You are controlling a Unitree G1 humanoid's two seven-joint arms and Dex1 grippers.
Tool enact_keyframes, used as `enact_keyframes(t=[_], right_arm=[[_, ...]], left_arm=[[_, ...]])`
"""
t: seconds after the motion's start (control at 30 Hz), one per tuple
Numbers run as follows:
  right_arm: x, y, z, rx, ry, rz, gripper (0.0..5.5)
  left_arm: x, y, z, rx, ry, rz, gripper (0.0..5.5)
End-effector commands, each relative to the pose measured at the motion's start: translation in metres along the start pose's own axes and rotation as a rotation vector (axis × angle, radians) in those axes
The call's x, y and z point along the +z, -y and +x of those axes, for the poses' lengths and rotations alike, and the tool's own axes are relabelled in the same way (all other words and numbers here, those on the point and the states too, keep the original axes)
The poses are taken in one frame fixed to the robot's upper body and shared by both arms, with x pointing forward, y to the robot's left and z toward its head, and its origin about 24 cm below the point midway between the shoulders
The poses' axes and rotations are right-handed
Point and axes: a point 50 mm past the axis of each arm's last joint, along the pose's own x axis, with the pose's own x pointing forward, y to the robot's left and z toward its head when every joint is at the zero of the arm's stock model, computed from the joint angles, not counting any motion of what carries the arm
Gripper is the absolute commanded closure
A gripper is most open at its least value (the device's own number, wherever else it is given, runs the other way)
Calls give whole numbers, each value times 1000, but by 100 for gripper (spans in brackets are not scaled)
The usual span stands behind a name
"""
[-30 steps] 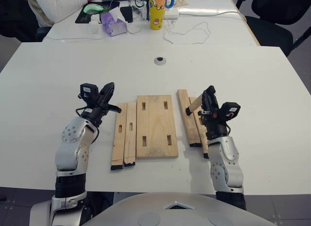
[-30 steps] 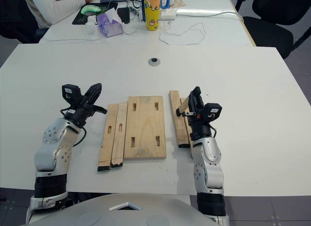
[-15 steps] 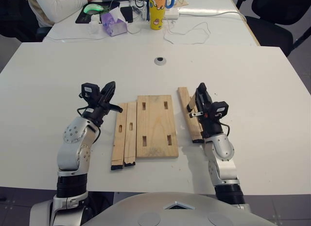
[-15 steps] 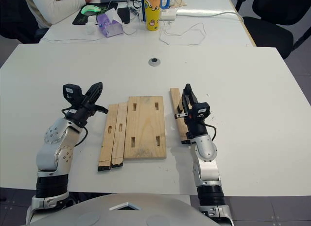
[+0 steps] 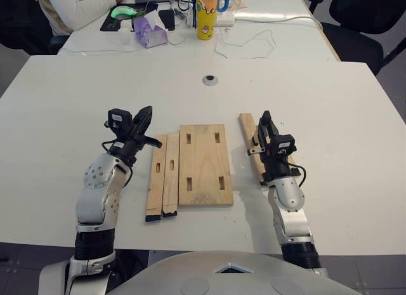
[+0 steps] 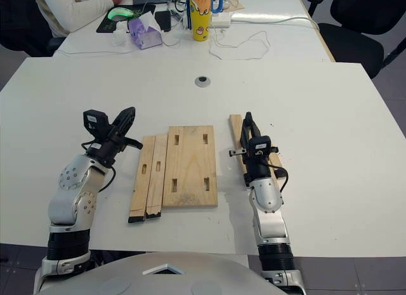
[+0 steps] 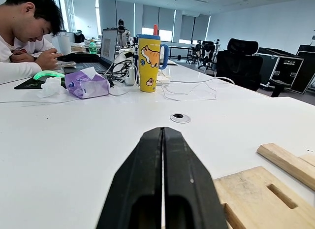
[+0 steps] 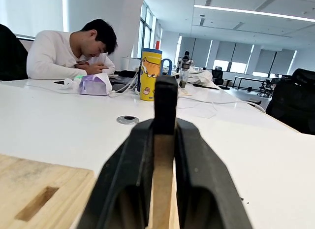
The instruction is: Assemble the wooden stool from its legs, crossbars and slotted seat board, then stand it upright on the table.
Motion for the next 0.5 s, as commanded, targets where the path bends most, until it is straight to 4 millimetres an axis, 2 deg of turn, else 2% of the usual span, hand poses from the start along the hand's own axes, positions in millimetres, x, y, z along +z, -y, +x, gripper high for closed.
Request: enact_keyframes(t=[0.03, 0.13, 0.23, 0.5], right_arm=[[-52, 14, -32, -83, -351, 86, 508], [-54, 17, -34, -121, -368, 230, 508], [-54, 19, -37, -111, -351, 270, 508], [-35, 20, -35, -10, -235, 150, 508]], left_arm=[[0, 1, -2, 3, 0, 19, 550], [0, 1, -3, 9, 0, 19, 550], [-1, 1, -4, 16, 0, 17, 550], [-4, 2, -7, 37, 9, 8, 550]])
